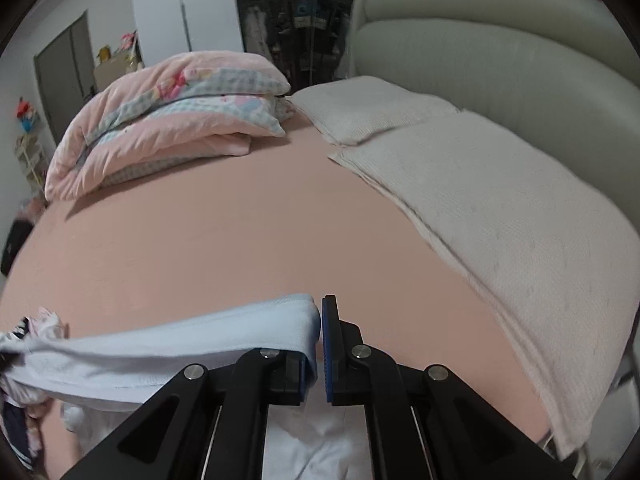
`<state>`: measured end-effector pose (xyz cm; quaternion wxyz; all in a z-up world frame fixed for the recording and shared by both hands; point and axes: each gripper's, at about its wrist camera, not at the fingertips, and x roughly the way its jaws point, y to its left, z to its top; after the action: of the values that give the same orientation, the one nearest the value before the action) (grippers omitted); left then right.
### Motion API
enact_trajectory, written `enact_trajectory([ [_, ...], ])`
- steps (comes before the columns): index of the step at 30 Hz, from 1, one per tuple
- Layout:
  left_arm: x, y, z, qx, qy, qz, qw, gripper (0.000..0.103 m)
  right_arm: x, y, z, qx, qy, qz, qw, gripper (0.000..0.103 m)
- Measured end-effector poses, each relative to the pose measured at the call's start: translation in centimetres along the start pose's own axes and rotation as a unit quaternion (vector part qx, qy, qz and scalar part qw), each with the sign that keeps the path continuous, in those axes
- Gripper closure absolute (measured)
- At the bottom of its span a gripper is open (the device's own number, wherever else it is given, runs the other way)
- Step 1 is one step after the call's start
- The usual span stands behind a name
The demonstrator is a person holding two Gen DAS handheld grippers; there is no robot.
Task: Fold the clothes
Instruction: 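Grasp the shirt edge with the left gripper while the right gripper grasps beside it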
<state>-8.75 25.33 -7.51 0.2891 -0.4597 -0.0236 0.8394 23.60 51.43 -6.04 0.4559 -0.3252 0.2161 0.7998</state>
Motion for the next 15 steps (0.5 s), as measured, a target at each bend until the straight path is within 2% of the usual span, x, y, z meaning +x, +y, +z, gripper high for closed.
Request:
enact_trajectory([
  [7,1.3,-2.4,3.8,0.049,-0.018,0.021,0.9984,0.098,1.7,2.2,4.1,-0.045,-0.021,-0.001,0.999,0.101],
  [15,3.8,-4.3,8.2,0.073,-0.019,0.018,0.997,0.098,4.5,3.9,8.7,-0.071,-0.026,0.001,0.997,0.101],
])
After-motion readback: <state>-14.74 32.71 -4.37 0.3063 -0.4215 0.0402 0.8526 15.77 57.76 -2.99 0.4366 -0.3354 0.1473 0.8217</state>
